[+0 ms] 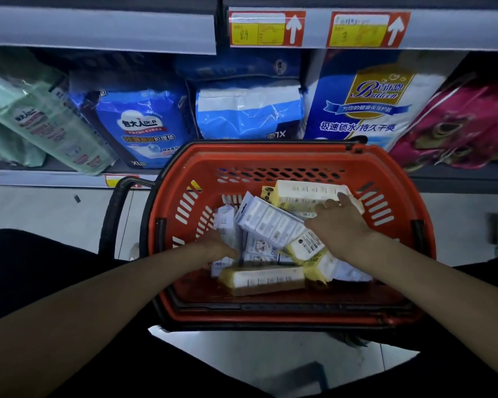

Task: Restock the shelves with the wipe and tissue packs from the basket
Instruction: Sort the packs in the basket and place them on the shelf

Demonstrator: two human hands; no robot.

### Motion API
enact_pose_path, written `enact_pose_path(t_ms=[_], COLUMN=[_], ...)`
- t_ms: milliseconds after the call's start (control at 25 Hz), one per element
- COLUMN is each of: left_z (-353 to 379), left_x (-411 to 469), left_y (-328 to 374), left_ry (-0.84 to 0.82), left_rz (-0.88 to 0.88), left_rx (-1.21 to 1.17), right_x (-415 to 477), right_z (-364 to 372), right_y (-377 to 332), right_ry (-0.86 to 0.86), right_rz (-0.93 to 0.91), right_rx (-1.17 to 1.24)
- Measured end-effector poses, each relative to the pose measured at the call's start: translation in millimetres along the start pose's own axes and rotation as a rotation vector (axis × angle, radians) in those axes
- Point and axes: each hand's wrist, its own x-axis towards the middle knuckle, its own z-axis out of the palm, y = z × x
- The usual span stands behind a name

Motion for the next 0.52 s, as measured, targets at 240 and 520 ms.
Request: enact_pose_path(t_ms=[240, 520], left_z=[0, -35], left_x=[0, -35], left_y=[2, 29], left_ry=[0.102, 0.225], left_rz=[-0.015, 0.02], left_rx=[0.036, 0.128], right_x=[-3, -13], right_z=[-2, 3], right_y=[-2, 7], right_ry=[0.025, 0.083], right_rz=[-0.08, -0.102], right_rx=[0.099, 0.245])
